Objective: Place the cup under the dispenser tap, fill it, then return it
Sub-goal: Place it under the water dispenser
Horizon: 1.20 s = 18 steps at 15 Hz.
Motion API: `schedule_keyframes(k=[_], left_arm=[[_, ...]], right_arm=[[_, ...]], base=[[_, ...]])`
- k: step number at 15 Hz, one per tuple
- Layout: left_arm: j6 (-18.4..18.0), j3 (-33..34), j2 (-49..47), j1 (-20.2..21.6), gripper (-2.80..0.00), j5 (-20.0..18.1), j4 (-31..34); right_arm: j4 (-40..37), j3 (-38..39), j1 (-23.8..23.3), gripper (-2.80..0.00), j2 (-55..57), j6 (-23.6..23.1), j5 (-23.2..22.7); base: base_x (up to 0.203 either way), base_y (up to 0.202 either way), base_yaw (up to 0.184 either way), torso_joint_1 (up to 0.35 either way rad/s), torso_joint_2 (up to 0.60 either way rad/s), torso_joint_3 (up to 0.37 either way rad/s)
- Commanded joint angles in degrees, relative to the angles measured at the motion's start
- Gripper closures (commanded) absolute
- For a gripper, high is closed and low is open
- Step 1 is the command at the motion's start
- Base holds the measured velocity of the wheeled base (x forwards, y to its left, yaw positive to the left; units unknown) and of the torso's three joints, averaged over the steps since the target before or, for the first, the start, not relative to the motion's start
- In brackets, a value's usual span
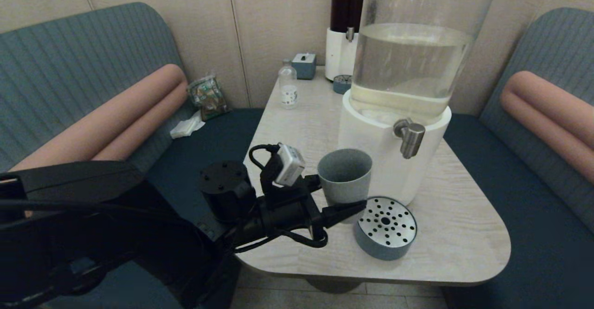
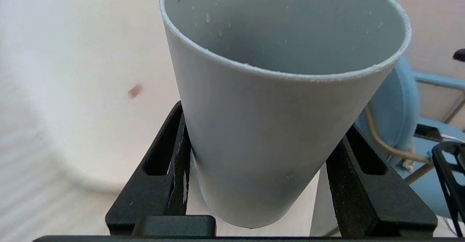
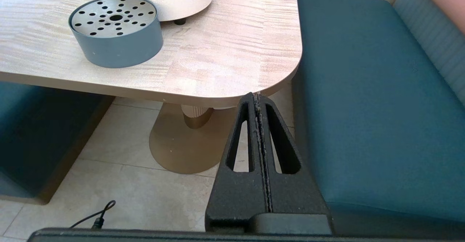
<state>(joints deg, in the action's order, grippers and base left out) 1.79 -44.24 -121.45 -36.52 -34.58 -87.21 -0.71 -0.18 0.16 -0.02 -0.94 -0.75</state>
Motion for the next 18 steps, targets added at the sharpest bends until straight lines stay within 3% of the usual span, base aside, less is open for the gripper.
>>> schedule_keyframes(k=[1,8,16,17,18], left_arm=[[0.05,-3.74,-5.10,-1.45,0.00,-0.17,-0.45],[1.61,-18.45,-17.53,-5.35,0.00,2.55,-0.45],[2.25,-22.11,-21.63,-5.58,0.00,2.77,-0.45],[2.18,-22.26,-21.91,-5.58,-2.80,2.77,-0.45],[2.09,-22.45,-22.32,-5.58,-2.80,2.82,-0.45]], right_arm=[[0.00,0.01,0.02,0.00,0.02,-0.03,-0.05],[0.00,0.01,0.02,0.00,0.02,-0.03,-0.05],[0.00,0.01,0.02,0.00,0.00,0.06,-0.05],[0.00,0.01,0.02,0.00,0.02,0.06,-0.05],[0.00,0.01,0.02,0.00,-0.03,0.06,-0.05]], base=[[0.000,0.000,0.000,0.000,0.00,0.000],[0.000,0.000,0.000,0.000,0.00,0.000],[0.000,0.000,0.000,0.000,0.00,0.000],[0.000,0.000,0.000,0.000,0.00,0.000],[0.000,0.000,0.000,0.000,0.00,0.000]])
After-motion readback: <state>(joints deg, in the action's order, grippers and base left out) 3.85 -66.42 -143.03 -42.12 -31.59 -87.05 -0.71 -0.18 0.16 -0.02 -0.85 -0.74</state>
